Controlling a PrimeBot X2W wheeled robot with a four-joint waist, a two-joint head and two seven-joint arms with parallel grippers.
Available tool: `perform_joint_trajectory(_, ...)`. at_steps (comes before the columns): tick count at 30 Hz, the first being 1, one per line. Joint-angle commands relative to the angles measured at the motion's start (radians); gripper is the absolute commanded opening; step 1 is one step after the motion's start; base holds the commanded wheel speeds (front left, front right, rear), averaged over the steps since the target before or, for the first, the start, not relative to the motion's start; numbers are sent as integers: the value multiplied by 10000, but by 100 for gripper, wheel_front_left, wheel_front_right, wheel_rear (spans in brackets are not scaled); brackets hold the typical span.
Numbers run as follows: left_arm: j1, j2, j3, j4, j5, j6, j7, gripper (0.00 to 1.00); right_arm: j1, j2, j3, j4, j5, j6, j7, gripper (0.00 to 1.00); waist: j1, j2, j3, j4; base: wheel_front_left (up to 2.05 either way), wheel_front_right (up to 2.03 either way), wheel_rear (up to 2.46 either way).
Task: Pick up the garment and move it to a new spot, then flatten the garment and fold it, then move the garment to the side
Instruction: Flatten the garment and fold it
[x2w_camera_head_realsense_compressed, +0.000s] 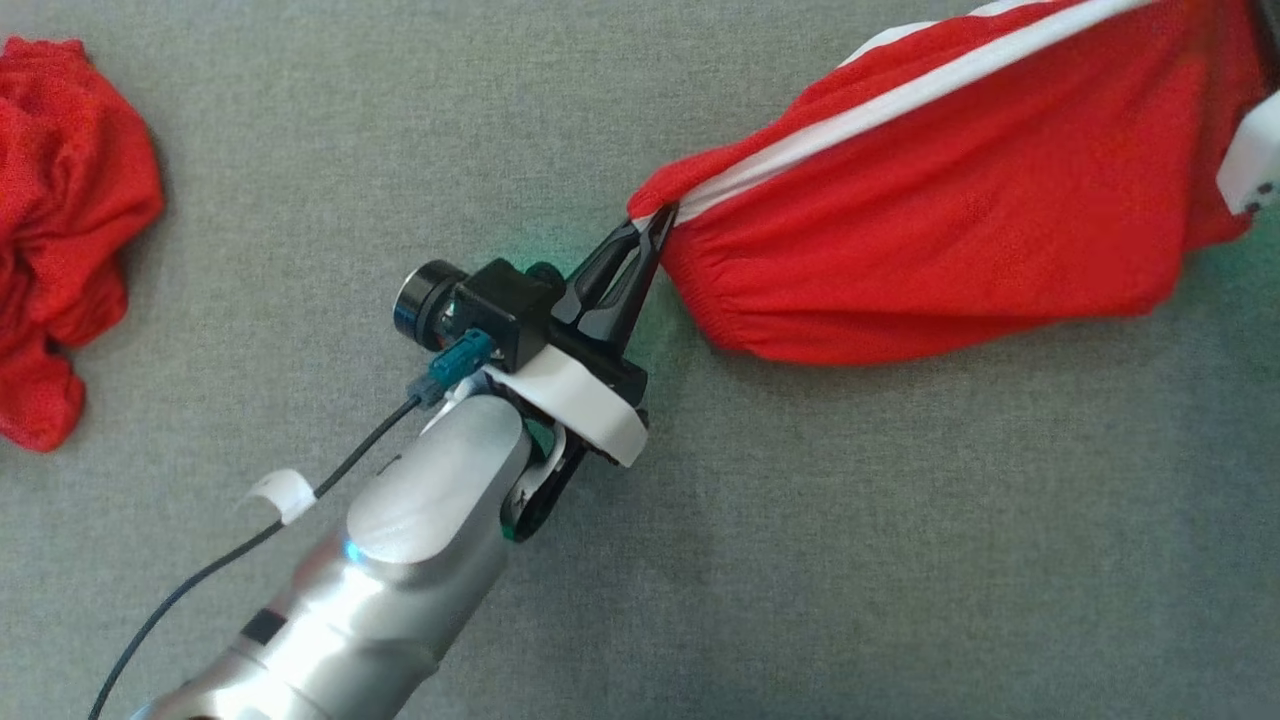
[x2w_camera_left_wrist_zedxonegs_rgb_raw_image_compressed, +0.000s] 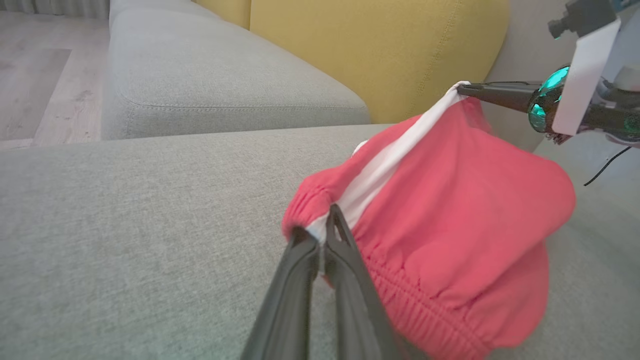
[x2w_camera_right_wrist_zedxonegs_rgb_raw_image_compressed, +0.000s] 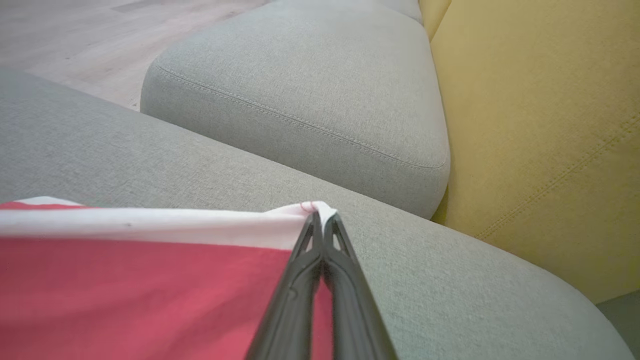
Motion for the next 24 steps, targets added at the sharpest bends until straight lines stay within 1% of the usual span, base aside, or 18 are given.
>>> perform_joint_trajectory(1, -324, 28, 276, -178, 143, -24, -159, 0, -219, -6, 225, 23, 211, 65, -425, 13, -2, 0, 47, 21, 0, 0, 0)
perform_joint_trajectory(2, -376, 22, 226, -207, 319, -49, -199, 29, -313, 76, 324, 273, 417, 65, -506, 72, -2, 0, 53, 29, 0, 0, 0)
perform_joint_trajectory(3, -390, 6, 224, -239, 467, -26, -227, 91, -409, 139, 416, 496, 609, 65, -598, 100, -2, 0, 54, 40, 0, 0, 0)
perform_joint_trajectory(4, -374, -22, 232, -269, 585, 8, -244, 100, -487, 220, 525, 656, 849, 65, -707, 100, -2, 0, 50, 49, 0, 0, 0)
perform_joint_trajectory(7, -231, -97, 433, -618, 1070, 312, -262, 100, -633, 319, 1022, 830, 1535, 65, -1076, 100, -2, 0, -23, 32, 0, 0, 0)
perform_joint_trajectory(8, -231, -97, 433, -618, 1070, 312, -262, 100, -633, 319, 1022, 830, 1535, 65, -1076, 100, -2, 0, -23, 32, 0, 0, 0)
perform_joint_trajectory(9, -96, -118, 530, -765, 1236, 431, -264, 100, -658, 329, 1170, 814, 1780, 65, -1243, 100, -2, 0, -74, 17, 0, 0, 0)
perform_joint_trajectory(11, 253, -162, 801, -1123, 1606, 808, -266, 100, -681, 284, 1466, 761, 2243, 65, -1517, 100, -2, 0, -198, -7, 0, 0, 0)
perform_joint_trajectory(13, 703, -211, 1167, -1580, 1999, 1305, -267, 100, -608, 193, 1789, 638, 2747, 65, -1652, 100, -2, 0, -359, 12, 0, 0, 0)
perform_joint_trajectory(16, 1524, -300, 1744, -2479, 2655, 2126, -267, 100, -403, -163, 2173, 538, 3386, 65, -1675, 100, -2, 0, -568, 169, 0, 0, 0)
perform_joint_trajectory(18, 2125, -364, 2045, -3143, 3068, 2550, -268, 100, -204, -468, 2278, 615, 3715, 65, -1636, 100, -2, 0, -700, 384, 0, 0, 0)
perform_joint_trajectory(21, 2962, -439, 2375, -4109, 3567, 2953, -268, 100, 96, -879, 2244, 924, 4132, 65, -1529, 100, -2, 0, -789, 779, 0, 0, 0)
perform_joint_trajectory(24, 3627, -483, 2573, -4876, 3985, 3189, -268, 100, 348, -1128, 2135, 1291, 4482, 65, -1417, 100, -2, 0, -806, 1171, 0, 0, 0)
